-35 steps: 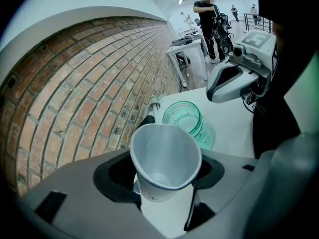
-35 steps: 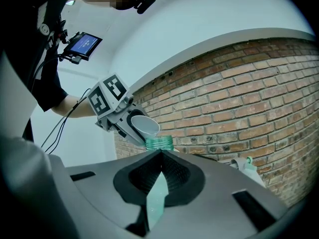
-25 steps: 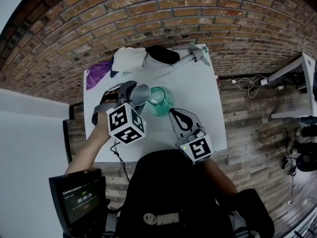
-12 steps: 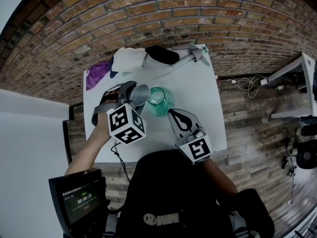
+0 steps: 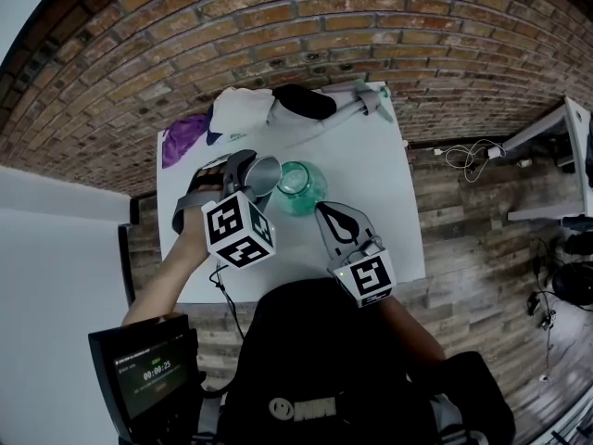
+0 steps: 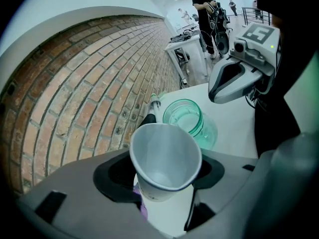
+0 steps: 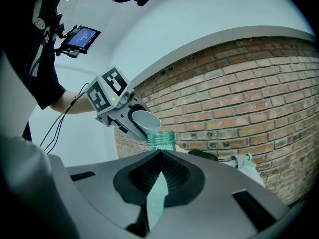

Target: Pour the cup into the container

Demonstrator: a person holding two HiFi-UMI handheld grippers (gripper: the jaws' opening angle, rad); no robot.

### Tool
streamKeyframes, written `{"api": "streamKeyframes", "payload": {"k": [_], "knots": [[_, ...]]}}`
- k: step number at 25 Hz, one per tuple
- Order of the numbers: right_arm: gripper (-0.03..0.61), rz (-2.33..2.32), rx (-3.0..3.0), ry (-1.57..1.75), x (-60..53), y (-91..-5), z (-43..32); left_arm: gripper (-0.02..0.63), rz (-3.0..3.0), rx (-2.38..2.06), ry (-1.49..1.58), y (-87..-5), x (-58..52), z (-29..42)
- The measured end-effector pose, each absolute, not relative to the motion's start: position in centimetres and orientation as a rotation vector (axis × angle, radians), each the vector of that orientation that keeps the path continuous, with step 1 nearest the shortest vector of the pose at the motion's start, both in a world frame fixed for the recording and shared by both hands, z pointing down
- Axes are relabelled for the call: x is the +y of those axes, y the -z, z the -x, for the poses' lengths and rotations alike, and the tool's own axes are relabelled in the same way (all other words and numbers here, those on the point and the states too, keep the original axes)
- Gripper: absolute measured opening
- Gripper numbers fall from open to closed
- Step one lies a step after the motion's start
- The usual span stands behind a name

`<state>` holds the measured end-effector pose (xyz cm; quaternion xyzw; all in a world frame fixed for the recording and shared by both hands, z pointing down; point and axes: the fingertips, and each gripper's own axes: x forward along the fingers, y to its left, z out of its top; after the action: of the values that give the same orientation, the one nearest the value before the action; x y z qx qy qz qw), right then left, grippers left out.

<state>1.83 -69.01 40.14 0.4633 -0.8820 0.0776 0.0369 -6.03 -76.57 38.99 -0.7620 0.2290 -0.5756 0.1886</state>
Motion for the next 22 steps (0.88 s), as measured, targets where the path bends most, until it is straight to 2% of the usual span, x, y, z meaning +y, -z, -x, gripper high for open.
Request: {"api": "streamKeyframes", "payload": {"k": [22], "knots": [[0.003,-1.384,-2.721,-0.27,-69.04,-40.34,-1.21,0.29,2.083,0.642,1.637,-38.95,-76.8,5.89]]}}
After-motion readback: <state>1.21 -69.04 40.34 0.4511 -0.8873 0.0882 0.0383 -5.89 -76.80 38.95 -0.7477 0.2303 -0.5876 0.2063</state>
